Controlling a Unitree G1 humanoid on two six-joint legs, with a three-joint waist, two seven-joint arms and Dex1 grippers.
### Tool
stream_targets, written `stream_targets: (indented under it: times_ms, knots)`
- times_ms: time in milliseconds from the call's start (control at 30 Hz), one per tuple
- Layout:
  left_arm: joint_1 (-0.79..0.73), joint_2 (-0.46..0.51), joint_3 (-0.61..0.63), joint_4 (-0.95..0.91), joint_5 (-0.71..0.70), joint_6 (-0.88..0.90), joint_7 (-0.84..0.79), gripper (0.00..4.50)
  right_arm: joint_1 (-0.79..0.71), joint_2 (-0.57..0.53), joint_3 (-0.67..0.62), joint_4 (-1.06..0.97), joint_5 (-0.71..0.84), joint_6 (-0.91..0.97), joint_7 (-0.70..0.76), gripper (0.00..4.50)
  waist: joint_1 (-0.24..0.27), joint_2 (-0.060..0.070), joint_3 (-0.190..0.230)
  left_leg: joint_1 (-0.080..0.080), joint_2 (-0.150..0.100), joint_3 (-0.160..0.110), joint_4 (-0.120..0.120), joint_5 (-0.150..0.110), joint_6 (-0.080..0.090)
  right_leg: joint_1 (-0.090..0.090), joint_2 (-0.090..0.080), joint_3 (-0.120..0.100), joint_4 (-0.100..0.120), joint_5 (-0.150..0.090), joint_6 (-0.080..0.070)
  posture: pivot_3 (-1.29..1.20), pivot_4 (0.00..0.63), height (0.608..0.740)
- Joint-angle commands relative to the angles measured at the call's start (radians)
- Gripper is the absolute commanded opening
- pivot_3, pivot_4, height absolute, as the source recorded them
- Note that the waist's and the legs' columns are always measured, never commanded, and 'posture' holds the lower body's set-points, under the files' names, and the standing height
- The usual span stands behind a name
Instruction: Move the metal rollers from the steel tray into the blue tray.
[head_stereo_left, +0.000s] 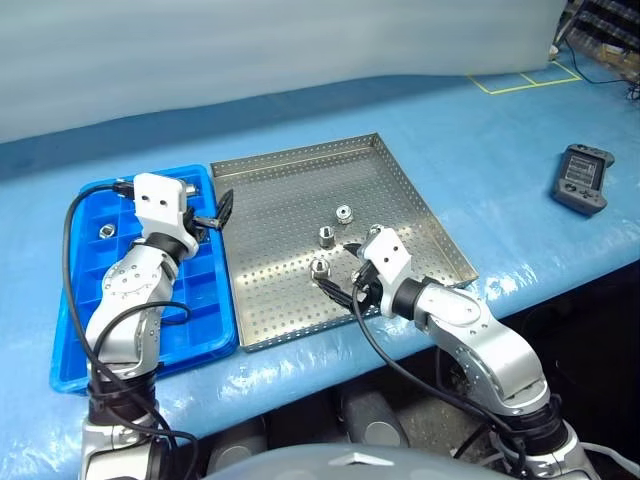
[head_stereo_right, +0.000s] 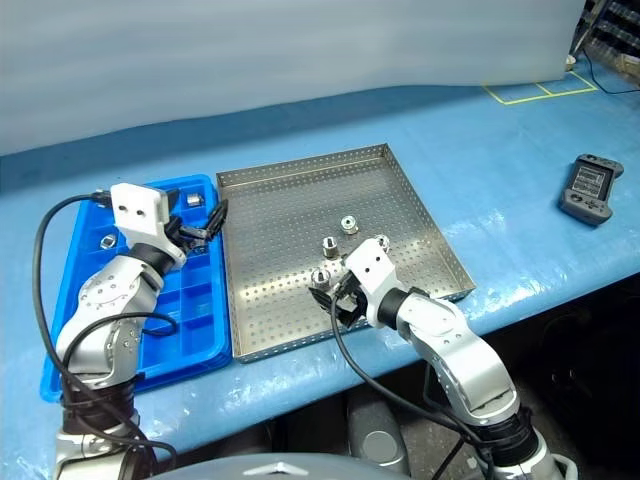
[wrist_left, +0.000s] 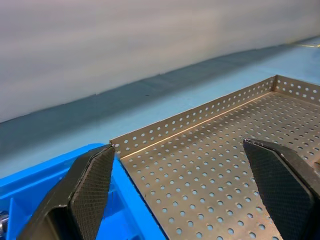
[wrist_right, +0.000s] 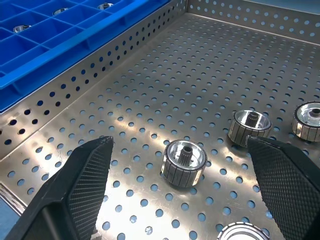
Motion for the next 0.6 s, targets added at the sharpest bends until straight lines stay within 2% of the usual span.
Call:
stream_targets:
  times_ms: [33, 333, 600]
  knots:
    - [0.024, 0.010, 0.064, -0.059, -0.038, -0.002, 0.008, 4.47, -0.009, 0.008, -0.005, -0.035, 0.007, -0.007, -0.002, 4.50, 0.000, 0.000, 0.000, 0.000, 0.000, 0.000, 0.000, 0.000, 0.000, 0.000, 0.000, 0.000, 0.000, 0.000, 0.000, -0.16, 0.150, 0.740]
    - [0.143, 0.084, 0.202, -0.153, -0.086, 0.058, 0.022, 4.47, -0.021, 0.018, 0.022, -0.023, 0.009, -0.013, 0.010, 4.50, 0.007, 0.000, 0.000, 0.000, 0.000, 0.000, 0.000, 0.000, 0.000, 0.000, 0.000, 0.000, 0.000, 0.000, -0.001, -0.12, 0.150, 0.740]
    - [0.186, 0.112, 0.216, -0.173, -0.112, 0.093, 0.013, 4.47, -0.033, 0.032, 0.040, -0.010, 0.007, -0.015, 0.022, 4.50, 0.023, 0.000, 0.000, 0.000, 0.000, -0.001, 0.000, 0.000, 0.000, 0.000, 0.000, -0.001, 0.000, -0.001, -0.002, -0.11, 0.150, 0.740]
